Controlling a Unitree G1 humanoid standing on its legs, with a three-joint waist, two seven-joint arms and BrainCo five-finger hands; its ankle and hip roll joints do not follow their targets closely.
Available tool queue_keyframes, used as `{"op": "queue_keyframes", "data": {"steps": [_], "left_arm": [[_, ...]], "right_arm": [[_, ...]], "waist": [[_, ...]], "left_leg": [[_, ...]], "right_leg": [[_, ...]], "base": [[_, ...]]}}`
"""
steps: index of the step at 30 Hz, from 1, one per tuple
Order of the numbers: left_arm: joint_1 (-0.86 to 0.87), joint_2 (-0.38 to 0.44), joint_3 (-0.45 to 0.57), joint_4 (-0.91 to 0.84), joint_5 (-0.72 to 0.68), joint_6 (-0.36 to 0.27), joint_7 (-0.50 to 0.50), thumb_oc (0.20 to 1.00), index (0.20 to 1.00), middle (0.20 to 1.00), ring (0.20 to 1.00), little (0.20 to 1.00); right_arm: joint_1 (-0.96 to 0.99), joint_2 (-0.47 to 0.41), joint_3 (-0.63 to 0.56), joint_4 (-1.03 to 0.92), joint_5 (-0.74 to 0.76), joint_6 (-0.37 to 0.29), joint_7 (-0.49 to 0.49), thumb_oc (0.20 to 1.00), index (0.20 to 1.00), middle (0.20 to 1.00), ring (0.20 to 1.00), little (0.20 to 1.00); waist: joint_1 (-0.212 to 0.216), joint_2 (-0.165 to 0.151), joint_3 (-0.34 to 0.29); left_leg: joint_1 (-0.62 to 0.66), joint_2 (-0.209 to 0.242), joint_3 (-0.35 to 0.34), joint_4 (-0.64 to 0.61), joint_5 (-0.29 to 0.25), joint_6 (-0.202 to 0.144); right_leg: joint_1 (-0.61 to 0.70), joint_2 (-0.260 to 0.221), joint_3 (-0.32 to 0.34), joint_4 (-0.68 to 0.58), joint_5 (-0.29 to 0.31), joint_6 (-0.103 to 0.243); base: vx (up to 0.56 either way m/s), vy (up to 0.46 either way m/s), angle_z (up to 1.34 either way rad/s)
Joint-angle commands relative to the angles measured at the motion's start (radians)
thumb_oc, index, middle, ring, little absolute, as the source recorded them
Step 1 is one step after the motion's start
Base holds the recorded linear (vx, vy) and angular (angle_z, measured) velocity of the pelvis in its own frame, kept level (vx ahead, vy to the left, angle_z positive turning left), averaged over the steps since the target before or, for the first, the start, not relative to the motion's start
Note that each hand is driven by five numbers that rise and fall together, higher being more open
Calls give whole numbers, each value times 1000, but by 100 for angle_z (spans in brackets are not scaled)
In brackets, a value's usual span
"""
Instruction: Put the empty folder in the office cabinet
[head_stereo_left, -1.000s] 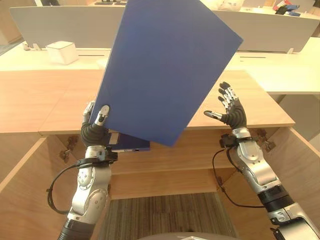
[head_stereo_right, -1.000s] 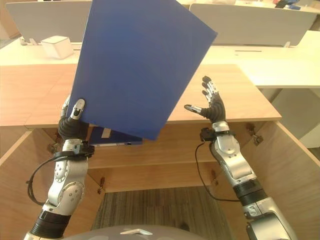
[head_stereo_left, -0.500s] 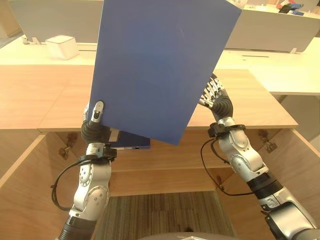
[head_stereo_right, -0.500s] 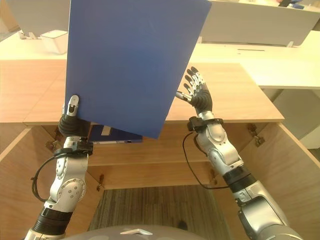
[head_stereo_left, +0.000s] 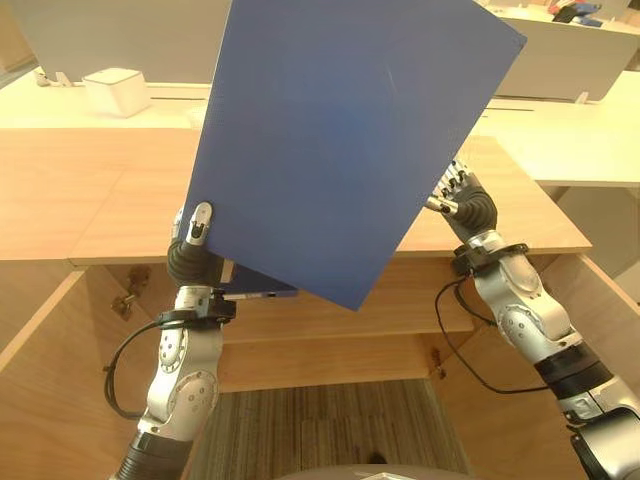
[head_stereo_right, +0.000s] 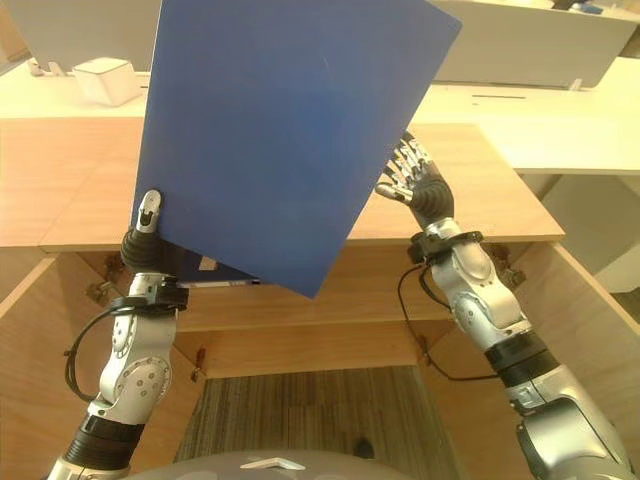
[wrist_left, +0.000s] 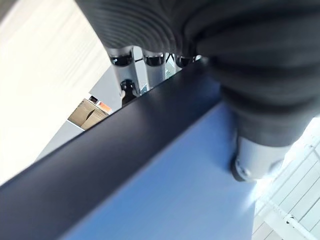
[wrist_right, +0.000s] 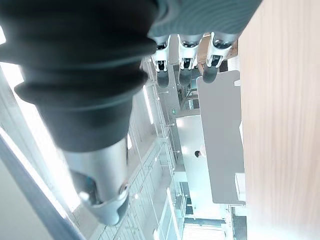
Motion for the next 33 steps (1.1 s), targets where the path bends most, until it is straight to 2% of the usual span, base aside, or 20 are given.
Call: {"op": "queue_keyframes", "data": {"steps": [1,12,17,19,22,24,27,33], "left_arm": [[-60,89,-5,-82,22,-58,-45,200,200,200,200,200],[-52,83,13,-67,22,-62,-67,200,200,200,200,200],[-52,83,13,-67,22,-62,-68,200,200,200,200,200],[-37,74,19,-60,17,-67,-72,200,200,200,200,200],[-26,76,21,-62,16,-67,-77,200,200,200,200,200],[-26,75,22,-62,16,-67,-77,200,200,200,200,200],[-11,86,23,-76,15,-66,-99,200,200,200,200,200],[-7,91,20,-80,24,-73,-106,200,200,200,200,200]], "right_arm": [[6,-45,-51,-52,-13,-53,24,1000,1000,1000,1000,1000],[82,-97,-102,-166,-4,-56,88,1000,1000,1000,1000,1000],[84,-97,-103,-167,-4,-55,88,1000,1000,1000,1000,1000],[59,-105,-76,-259,53,-59,123,1000,1000,1000,1000,1000],[26,-155,-54,-311,88,-54,149,1000,1000,1000,1000,1000],[26,-155,-53,-311,88,-54,149,1000,1000,1000,1000,1000],[33,-249,-58,-365,123,-43,190,1000,1000,1000,1000,1000],[35,-291,-36,-420,163,-27,226,1000,1000,1000,1000,1000]], "waist": [[-4,-57,-59],[-20,-54,-59],[-20,-54,-60],[-21,-57,-60],[-22,-63,-62],[-22,-62,-62],[-27,-69,-64],[-30,-71,-65]], "left_leg": [[-44,16,-38,-11,-3,23],[-45,20,-35,-11,-3,20],[-45,20,-35,-11,-3,20],[-46,21,-32,-11,-2,21],[-47,22,-29,-11,0,19],[-47,22,-29,-11,0,19],[-48,25,-25,-11,2,16],[-49,27,-22,-11,3,14]], "right_leg": [[53,-134,12,5,-30,97],[52,-130,13,5,-33,98],[52,-130,13,5,-33,98],[48,-128,18,4,-33,98],[46,-127,18,4,-31,98],[46,-127,18,4,-31,98],[43,-125,19,5,-31,100],[40,-123,24,5,-29,101]], "base": [[0,0,0],[0,0,0],[0,0,0],[0,0,0],[-2,0,-2],[0,0,0],[0,0,0],[-3,0,-2]]}}
